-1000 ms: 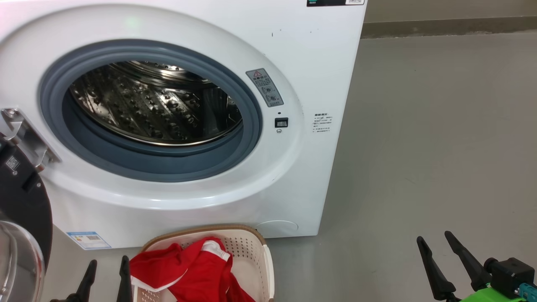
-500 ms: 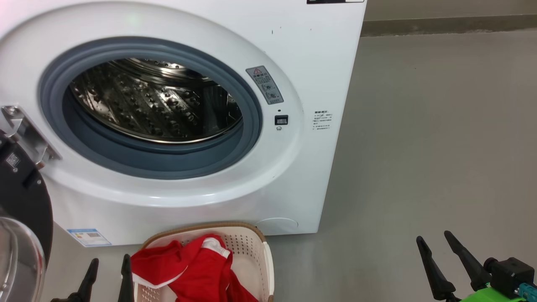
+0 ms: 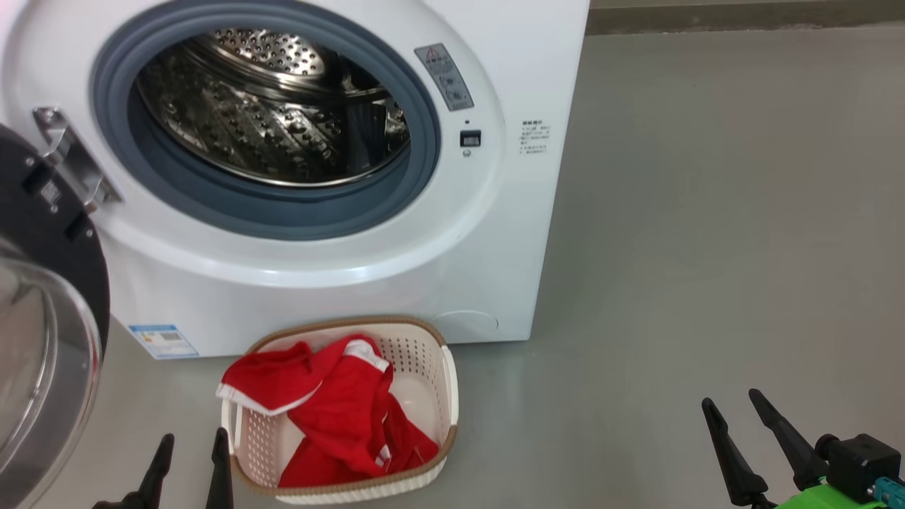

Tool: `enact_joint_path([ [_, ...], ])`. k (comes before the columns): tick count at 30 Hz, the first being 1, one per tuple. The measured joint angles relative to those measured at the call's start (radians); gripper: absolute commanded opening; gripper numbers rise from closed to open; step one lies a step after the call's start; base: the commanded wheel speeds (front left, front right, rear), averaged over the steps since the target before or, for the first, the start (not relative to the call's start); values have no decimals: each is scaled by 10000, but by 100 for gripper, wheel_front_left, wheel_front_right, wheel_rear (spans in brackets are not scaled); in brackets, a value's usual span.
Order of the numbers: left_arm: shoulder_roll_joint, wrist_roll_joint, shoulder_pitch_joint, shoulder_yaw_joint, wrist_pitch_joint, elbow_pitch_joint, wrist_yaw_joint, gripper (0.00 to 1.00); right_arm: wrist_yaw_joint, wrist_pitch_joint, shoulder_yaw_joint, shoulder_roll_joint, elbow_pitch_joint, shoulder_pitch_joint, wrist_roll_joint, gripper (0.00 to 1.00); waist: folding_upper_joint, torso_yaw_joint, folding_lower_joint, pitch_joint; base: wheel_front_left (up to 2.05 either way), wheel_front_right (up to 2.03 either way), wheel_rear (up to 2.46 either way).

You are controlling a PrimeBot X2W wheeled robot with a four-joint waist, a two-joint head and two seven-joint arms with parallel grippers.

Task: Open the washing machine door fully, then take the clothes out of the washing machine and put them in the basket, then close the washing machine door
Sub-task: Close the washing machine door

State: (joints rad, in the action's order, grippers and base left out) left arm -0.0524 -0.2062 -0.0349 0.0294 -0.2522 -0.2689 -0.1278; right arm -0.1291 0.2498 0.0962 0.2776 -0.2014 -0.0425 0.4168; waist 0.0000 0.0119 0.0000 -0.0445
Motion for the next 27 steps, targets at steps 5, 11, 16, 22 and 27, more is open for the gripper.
enact_joint_path([
  [5,-4,-6,0,-29,0,-2,2,100,0,0,-2,0,0,0,0,100,0,-30,0,-12,-132,132,0],
  [11,-6,-6,3,-29,0,-8,2,100,0,0,-2,0,0,0,0,100,0,-66,0,-14,-57,57,0],
  [16,-2,-6,56,-36,0,-8,2,100,0,0,0,2,0,9,0,100,0,-109,0,-26,-2,2,0],
  [22,10,-169,81,-19,0,-12,2,100,0,0,63,6,-2,10,0,100,0,-196,0,-8,0,0,0],
  [27,56,-236,82,10,0,-48,0,100,0,0,257,6,-8,10,0,100,0,-455,0,-14,0,0,0],
])
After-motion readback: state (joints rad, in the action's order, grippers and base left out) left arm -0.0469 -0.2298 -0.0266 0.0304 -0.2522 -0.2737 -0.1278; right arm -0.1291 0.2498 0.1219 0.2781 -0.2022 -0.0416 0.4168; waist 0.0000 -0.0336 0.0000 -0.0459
